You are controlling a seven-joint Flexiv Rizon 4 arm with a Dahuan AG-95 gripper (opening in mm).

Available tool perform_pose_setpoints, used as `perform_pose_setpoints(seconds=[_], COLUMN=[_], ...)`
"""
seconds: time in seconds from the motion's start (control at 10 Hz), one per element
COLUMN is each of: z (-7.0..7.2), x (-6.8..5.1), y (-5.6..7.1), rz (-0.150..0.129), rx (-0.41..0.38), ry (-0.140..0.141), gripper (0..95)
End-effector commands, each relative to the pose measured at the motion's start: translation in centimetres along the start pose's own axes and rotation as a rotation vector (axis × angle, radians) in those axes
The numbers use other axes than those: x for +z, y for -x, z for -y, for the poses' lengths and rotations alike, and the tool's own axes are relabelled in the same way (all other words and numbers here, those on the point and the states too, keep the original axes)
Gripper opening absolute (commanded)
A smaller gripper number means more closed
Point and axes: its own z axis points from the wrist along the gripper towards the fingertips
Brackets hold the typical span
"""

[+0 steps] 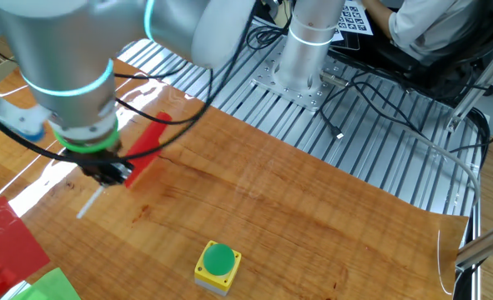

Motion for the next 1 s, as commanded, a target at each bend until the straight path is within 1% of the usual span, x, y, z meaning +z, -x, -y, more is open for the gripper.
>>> perform_pose_setpoints(seconds=[0.1, 0.2, 0.4, 0.5, 0.6, 0.7, 0.8, 0.9, 1.0], z=[-3.2, -4.6, -8.7, -9.8, -11.5, -12.3, -12.2, -11.8, -10.5], x=[-0.6, -1.0, -2.0, -2.2, -2.4, -2.5, -2.5, -2.4, -2.0], y=[-0.7, -0.7, -0.4, -0.4, -0.3, -0.4, -0.4, -0.3, 0.1], rz=[0.009, 0.008, -0.005, -0.013, -0.032, -0.039, -0.044, -0.048, -0.048], rx=[0.052, 0.069, 0.13, 0.155, 0.197, 0.205, 0.194, 0.182, 0.158], ry=[-0.013, -0.014, -0.008, -0.003, 0.013, 0.022, 0.017, 0.013, 0.013], gripper=[0.0, 0.0, 0.0, 0.0, 0.0, 0.0, 0.0, 0.0, 0.0])
